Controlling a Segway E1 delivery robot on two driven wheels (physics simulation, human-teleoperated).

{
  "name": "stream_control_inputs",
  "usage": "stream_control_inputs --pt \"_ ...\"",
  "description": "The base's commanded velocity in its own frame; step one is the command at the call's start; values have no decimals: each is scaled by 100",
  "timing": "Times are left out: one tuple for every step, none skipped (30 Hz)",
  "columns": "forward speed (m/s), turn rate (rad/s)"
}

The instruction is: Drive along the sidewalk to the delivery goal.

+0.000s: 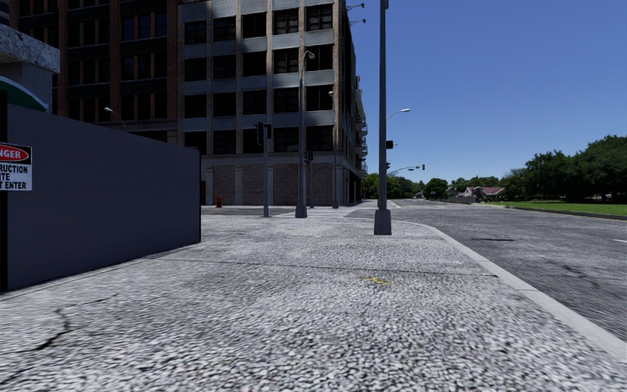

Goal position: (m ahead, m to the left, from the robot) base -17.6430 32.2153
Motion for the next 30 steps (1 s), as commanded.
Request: stream_control_inputs --pt "0 0" --pt "0 0" --pt "0 0" --pt "0 0" --pt "0 0" --pt "0 0" --pt "0 0" --pt "0 0" --pt "0 0" --pt "0 0" --pt "0 0" --pt "0 0" --pt "0 0" --pt "0 0" --pt "0 0" --pt "0 0" --pt "0 0" --pt "0 0" --pt "0 0" --pt "0 0" --pt "0 0" --pt "0 0" --pt "0 0" --pt "0 0" --pt "0 0" --pt "0 0" --pt "0 0" --pt "0 0" --pt "0 0" --pt "0 0"
